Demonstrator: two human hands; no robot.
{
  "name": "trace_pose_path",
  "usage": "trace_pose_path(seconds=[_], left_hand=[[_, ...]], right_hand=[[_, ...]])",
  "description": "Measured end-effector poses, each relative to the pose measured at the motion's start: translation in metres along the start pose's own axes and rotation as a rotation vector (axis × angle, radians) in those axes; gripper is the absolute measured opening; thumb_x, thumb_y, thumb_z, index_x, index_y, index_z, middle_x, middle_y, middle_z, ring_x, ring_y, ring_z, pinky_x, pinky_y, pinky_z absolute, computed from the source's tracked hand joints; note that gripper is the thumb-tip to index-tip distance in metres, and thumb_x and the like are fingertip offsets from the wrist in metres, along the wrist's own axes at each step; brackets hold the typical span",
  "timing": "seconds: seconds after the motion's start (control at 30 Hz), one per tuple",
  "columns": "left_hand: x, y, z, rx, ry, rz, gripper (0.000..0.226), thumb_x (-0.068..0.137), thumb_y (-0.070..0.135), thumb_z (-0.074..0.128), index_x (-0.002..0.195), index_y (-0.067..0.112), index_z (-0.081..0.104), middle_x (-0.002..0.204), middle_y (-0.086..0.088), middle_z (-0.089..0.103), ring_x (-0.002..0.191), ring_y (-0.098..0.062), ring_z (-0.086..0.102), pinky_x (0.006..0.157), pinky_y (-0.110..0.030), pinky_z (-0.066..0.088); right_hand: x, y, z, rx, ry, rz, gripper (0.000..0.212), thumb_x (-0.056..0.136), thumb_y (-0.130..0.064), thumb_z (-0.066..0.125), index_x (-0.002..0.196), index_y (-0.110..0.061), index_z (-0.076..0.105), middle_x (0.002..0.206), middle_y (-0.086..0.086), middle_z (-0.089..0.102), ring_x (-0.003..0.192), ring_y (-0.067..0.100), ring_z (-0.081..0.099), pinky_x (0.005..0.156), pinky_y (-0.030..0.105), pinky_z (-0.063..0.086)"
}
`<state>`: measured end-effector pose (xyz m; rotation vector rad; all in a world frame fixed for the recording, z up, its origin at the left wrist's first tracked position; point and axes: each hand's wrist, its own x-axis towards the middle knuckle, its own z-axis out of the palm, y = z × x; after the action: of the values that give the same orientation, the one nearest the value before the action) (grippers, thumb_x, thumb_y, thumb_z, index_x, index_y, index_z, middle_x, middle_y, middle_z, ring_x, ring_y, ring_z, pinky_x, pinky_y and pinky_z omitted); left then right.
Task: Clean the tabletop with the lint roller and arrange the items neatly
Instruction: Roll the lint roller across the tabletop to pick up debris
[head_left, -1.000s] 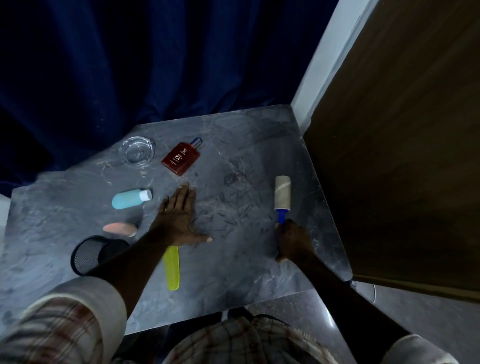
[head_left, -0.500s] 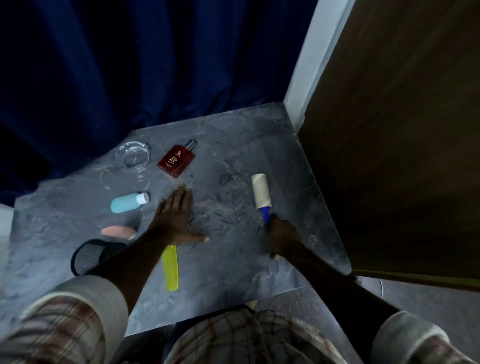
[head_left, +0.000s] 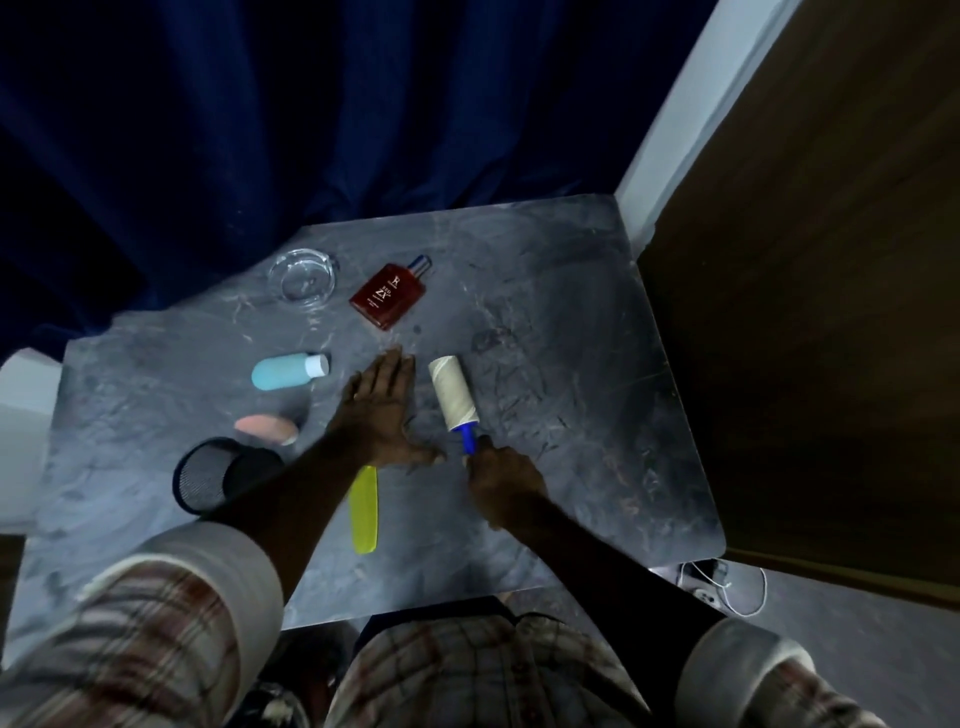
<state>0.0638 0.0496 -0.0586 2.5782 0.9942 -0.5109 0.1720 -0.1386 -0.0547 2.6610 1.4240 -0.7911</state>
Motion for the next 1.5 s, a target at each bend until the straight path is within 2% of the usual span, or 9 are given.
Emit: trace_pose_path(seconds=[0.13, 0.3, 0.47, 0.67, 0.97, 1.07, 1.13, 1.3, 1.5], left_hand=[[-0.001, -0.002, 0.003, -0.006, 0.020, 0.016, 0.164, 0.044, 0.101, 0.062, 0.168, 0.020, -0.008, 0.178, -0.005, -0.011, 0.165, -0.029, -0.004, 0.132, -0.055, 0.010], [0.000, -0.002, 0.001, -0.014, -0.006, 0.030, 0.163, 0.049, 0.099, 0.067, 0.168, 0.019, -0.011, 0.178, -0.005, -0.015, 0.165, -0.029, -0.008, 0.132, -0.057, 0.008], [0.000, -0.003, 0.000, -0.025, -0.027, 0.040, 0.163, 0.051, 0.096, 0.069, 0.168, 0.017, -0.012, 0.177, -0.007, -0.017, 0.165, -0.029, -0.011, 0.131, -0.061, 0.006], [0.002, -0.007, 0.006, -0.031, -0.026, 0.051, 0.162, 0.052, 0.097, 0.067, 0.167, 0.017, -0.014, 0.177, -0.008, -0.019, 0.164, -0.030, -0.014, 0.131, -0.062, 0.004], [0.004, -0.015, 0.016, -0.060, 0.030, 0.089, 0.161, 0.050, 0.101, 0.063, 0.168, 0.017, -0.010, 0.177, -0.008, -0.015, 0.164, -0.032, -0.011, 0.130, -0.063, 0.001], [0.003, -0.016, 0.017, -0.057, 0.045, 0.101, 0.161, 0.052, 0.099, 0.065, 0.168, 0.015, -0.008, 0.178, -0.009, -0.012, 0.164, -0.033, -0.008, 0.130, -0.063, 0.002], [0.003, -0.015, 0.017, -0.050, 0.049, 0.099, 0.161, 0.052, 0.100, 0.064, 0.168, 0.015, -0.009, 0.178, -0.010, -0.012, 0.164, -0.033, -0.007, 0.130, -0.063, 0.002], [0.002, -0.015, 0.016, -0.042, 0.047, 0.109, 0.159, 0.053, 0.101, 0.061, 0.167, 0.016, -0.010, 0.178, -0.011, -0.013, 0.165, -0.033, -0.009, 0.131, -0.062, 0.001], [0.000, -0.009, 0.009, -0.013, 0.013, 0.075, 0.160, 0.055, 0.099, 0.065, 0.167, 0.015, -0.012, 0.177, -0.010, -0.015, 0.165, -0.032, -0.010, 0.131, -0.061, 0.002]], right_hand=[[0.008, 0.018, -0.012, 0.146, -0.101, 0.085, 0.030, 0.104, -0.025, 0.037, 0.122, -0.010, 0.057, 0.113, 0.019, 0.067, 0.101, 0.039, 0.067, 0.084, 0.041, 0.054], [0.002, 0.063, -0.029, 0.238, -0.021, 0.287, 0.036, 0.105, -0.038, 0.041, 0.125, -0.011, 0.052, 0.110, 0.018, 0.072, 0.099, 0.039, 0.071, 0.087, 0.042, 0.056], [-0.006, 0.113, -0.046, 0.554, -0.072, 0.520, 0.025, 0.104, -0.029, 0.051, 0.123, -0.012, 0.051, 0.095, 0.013, 0.068, 0.062, 0.027, 0.073, 0.044, 0.029, 0.055], [-0.015, 0.148, -0.058, 0.711, -0.054, 0.748, 0.037, 0.103, -0.031, 0.051, 0.136, -0.015, 0.044, 0.095, 0.018, 0.065, 0.042, 0.021, 0.069, 0.035, 0.022, 0.048], [0.001, 0.094, -0.051, 0.581, -0.041, 0.616, 0.033, 0.103, -0.035, 0.052, 0.131, -0.019, 0.045, 0.092, 0.010, 0.065, 0.050, 0.019, 0.072, 0.039, 0.026, 0.053], [0.006, 0.058, -0.043, 0.422, -0.034, 0.418, 0.033, 0.105, -0.038, 0.044, 0.127, -0.015, 0.048, 0.104, 0.017, 0.069, 0.081, 0.036, 0.075, 0.073, 0.049, 0.062], [0.011, 0.034, -0.037, 0.317, -0.046, 0.339, 0.035, 0.105, -0.038, 0.041, 0.129, -0.014, 0.049, 0.112, 0.020, 0.069, 0.095, 0.042, 0.072, 0.087, 0.053, 0.058], [0.013, -0.007, -0.017, 0.126, -0.025, 0.197, 0.039, 0.104, -0.041, 0.040, 0.132, -0.015, 0.050, 0.115, 0.019, 0.068, 0.107, 0.040, 0.067, 0.089, 0.045, 0.053], [0.015, -0.011, -0.010, 0.043, 0.016, 0.135, 0.036, 0.104, -0.037, 0.041, 0.128, -0.013, 0.054, 0.109, 0.018, 0.070, 0.099, 0.039, 0.069, 0.082, 0.041, 0.053]])
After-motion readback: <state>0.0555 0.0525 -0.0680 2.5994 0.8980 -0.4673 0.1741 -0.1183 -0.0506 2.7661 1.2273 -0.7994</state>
